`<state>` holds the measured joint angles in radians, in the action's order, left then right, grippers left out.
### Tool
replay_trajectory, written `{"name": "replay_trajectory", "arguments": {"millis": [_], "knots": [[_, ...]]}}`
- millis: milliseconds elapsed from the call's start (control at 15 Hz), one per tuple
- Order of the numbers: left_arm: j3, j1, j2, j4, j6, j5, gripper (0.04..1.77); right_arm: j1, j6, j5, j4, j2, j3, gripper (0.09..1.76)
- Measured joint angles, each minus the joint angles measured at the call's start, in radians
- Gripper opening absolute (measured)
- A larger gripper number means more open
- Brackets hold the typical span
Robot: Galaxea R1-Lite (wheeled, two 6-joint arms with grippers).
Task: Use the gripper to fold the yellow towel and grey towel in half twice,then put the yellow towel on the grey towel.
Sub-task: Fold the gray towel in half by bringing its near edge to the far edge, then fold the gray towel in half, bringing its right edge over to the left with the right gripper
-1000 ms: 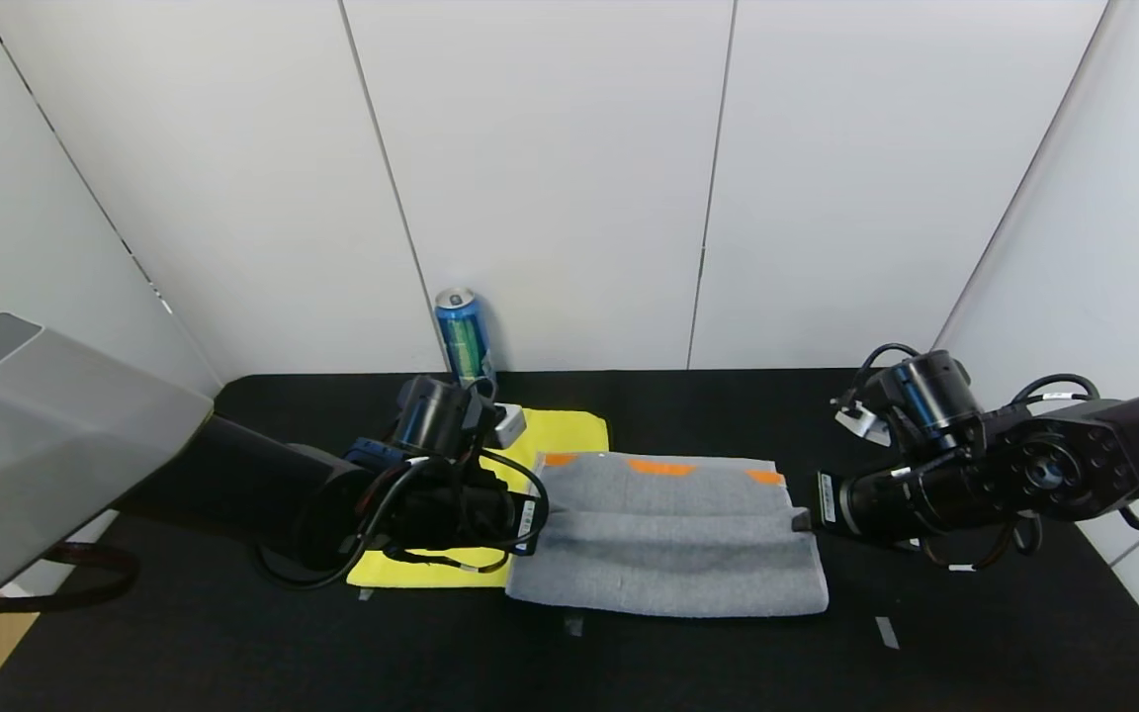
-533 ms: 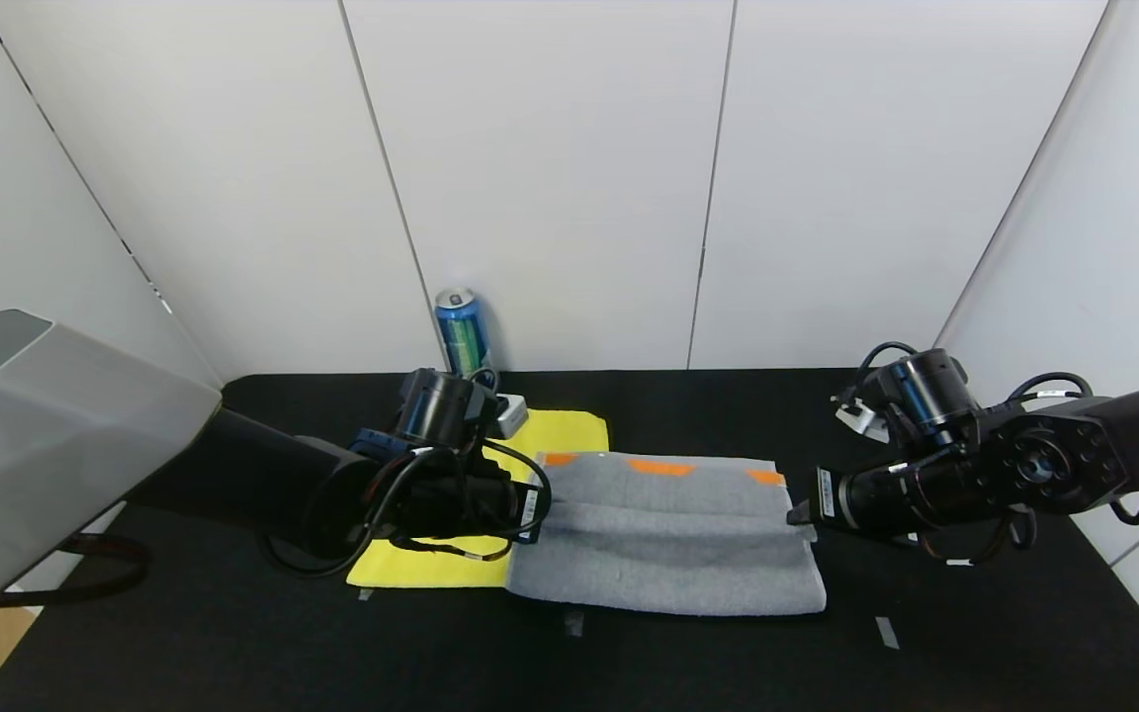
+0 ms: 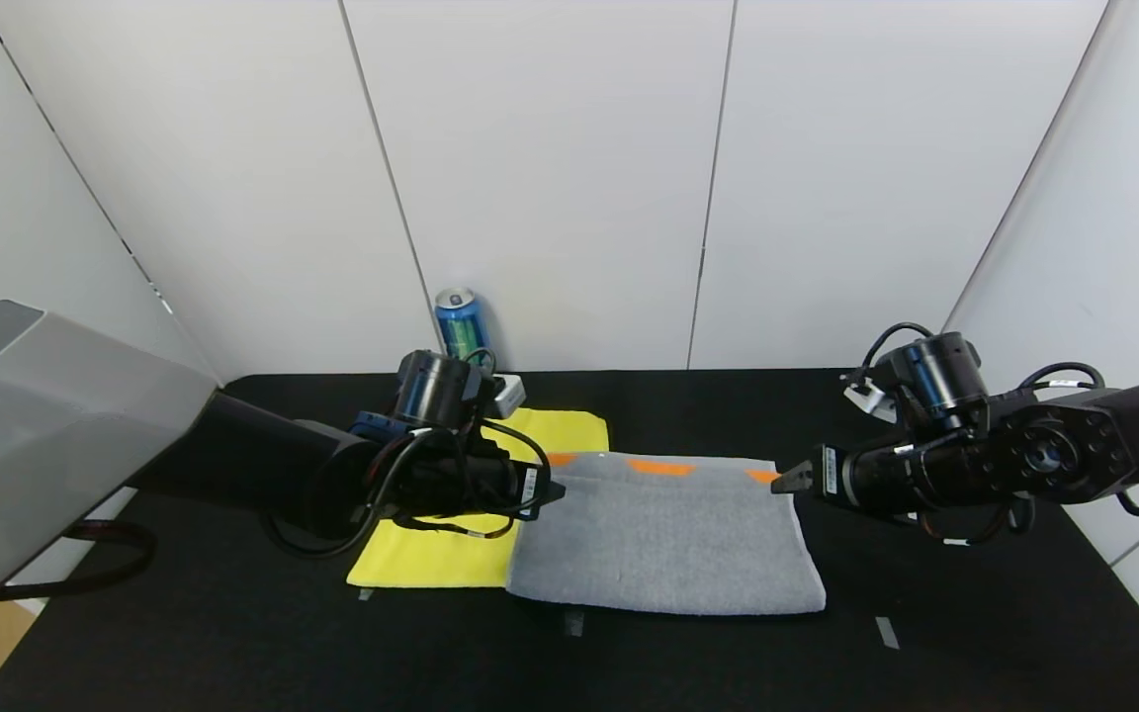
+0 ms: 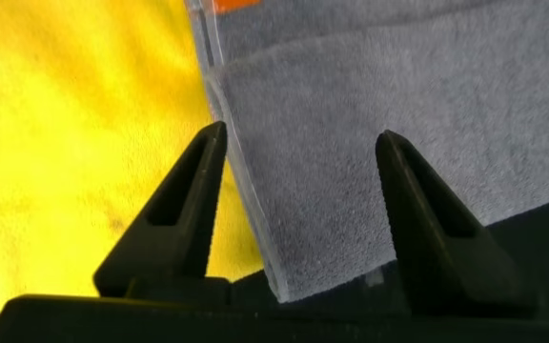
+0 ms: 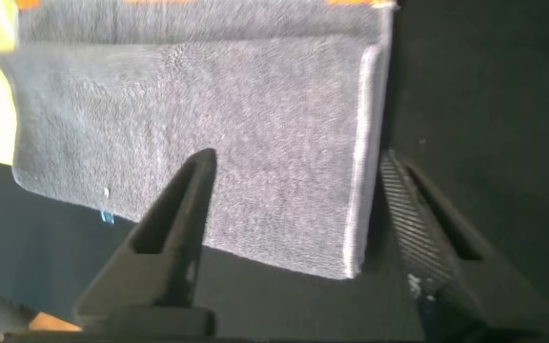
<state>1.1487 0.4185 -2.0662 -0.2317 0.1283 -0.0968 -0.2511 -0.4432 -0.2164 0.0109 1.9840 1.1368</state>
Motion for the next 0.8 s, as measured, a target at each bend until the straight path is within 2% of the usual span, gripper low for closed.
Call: {"name": "replay_trajectory", "arguments": {"millis": [267,467,800], "knots": [[0.016,-0.032,0.035,0.014,-0.001,-0.001,1.37,0.011,0.0,0.003,0.0,-0.034,-0.009,1.45],[0.014,-0.044,0.085,0.026,0.001,-0.004,1.47,0.012,-0.001,0.004,-0.001,-0.053,-0.019,1.53],[-0.001,-0.048,0.195,0.116,0.042,-0.014,1.59,0.011,0.0,0.006,0.003,-0.056,-0.064,1.62]]}}
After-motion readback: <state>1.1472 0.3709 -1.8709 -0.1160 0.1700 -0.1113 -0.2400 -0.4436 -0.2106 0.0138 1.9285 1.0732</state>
